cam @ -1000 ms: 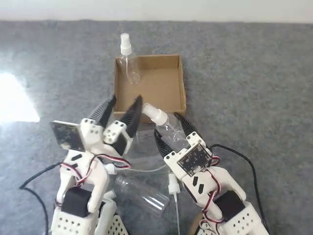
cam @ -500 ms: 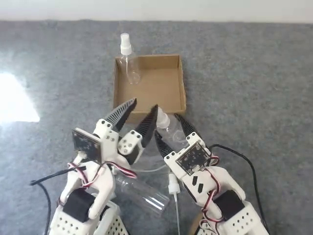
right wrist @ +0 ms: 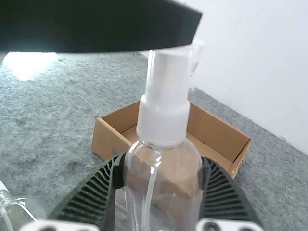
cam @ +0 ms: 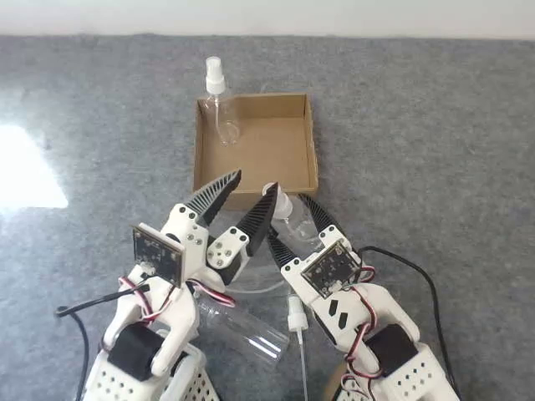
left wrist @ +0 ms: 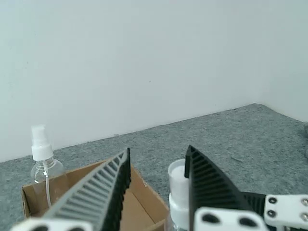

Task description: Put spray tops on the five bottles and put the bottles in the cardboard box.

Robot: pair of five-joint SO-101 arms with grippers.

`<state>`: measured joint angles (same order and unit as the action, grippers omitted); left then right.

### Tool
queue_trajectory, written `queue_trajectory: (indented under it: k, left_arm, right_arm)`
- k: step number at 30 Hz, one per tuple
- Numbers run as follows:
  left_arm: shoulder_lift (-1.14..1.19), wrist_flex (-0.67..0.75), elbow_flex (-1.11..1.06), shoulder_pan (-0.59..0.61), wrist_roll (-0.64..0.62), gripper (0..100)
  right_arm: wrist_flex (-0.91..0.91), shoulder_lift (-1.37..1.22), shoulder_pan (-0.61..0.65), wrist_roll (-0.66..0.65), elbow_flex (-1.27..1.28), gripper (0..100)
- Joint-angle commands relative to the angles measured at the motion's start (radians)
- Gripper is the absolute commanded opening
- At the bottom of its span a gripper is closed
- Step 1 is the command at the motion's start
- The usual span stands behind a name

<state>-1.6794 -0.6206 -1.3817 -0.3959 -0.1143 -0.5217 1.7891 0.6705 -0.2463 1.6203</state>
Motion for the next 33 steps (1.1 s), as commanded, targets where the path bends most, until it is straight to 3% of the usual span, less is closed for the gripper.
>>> queue_trajectory:
  k: [1, 10, 14, 22, 33]
  left_arm:
    - [0.009, -0.083, 0.081, 0.040, -0.048, 17]
    - [0.009, -0.126, 0.142, 0.252, -0.176, 17]
    - [0.011, -0.126, 0.130, 0.278, -0.230, 17]
    - [0.017, 0.011, -0.001, 0.178, -0.210, 17]
    - [0.018, 0.011, -0.031, 0.034, -0.152, 17]
  right_arm:
    - [0.028, 0.027, -0.007, 0.005, -0.031, 11.2]
    - [0.028, 0.027, -0.007, 0.005, -0.029, 11.2]
    - [0.028, 0.027, -0.007, 0.005, -0.029, 11.2]
    - [0.019, 0.028, -0.007, 0.005, -0.038, 11.2]
    - [0.019, 0.028, -0.005, 0.011, -0.035, 11.2]
